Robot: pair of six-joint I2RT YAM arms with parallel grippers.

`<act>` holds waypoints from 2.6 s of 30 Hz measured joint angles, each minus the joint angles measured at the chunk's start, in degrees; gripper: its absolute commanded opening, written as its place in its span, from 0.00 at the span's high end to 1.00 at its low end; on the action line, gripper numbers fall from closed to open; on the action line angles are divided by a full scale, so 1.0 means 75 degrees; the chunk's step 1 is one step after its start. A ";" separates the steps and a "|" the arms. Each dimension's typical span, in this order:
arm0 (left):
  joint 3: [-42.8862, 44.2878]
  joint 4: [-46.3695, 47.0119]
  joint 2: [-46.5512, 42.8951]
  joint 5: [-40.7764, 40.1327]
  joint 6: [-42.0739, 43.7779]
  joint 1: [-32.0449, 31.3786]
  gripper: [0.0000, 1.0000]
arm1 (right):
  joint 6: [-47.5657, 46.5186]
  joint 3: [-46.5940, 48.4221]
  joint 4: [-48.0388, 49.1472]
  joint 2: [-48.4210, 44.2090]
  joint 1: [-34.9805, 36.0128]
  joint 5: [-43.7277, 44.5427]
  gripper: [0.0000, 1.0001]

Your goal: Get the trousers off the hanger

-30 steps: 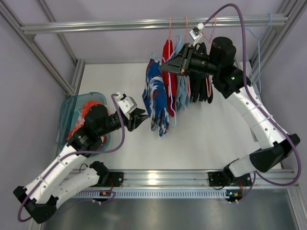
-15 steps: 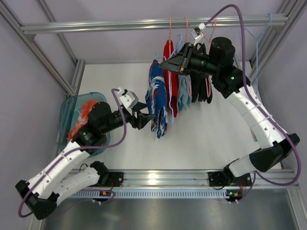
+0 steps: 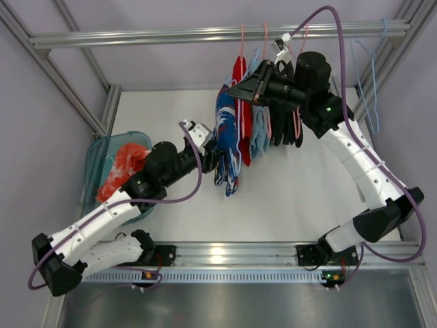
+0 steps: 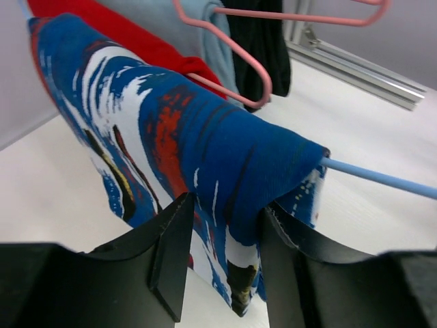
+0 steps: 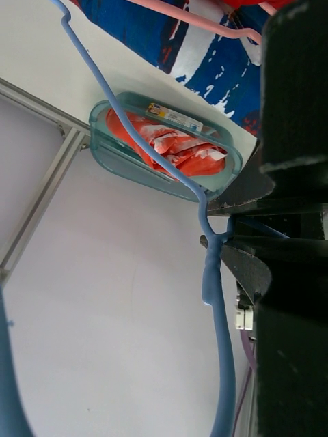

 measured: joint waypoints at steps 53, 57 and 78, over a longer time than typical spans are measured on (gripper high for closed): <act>0.3080 -0.1463 0.0297 -0.1801 0.0332 0.0248 1.00 | -0.0356 -0.0670 0.0828 -0.0003 0.0207 -0.0396 1.00; 0.4132 -0.1568 0.0437 -0.1617 0.0344 0.0274 1.00 | -0.0530 -0.0909 0.0810 -0.0003 0.0213 -0.0402 1.00; 0.6490 -0.1460 0.0073 -0.1343 0.0309 0.2702 1.00 | -0.1445 -0.1670 0.0458 -0.0166 0.0490 -0.0353 1.00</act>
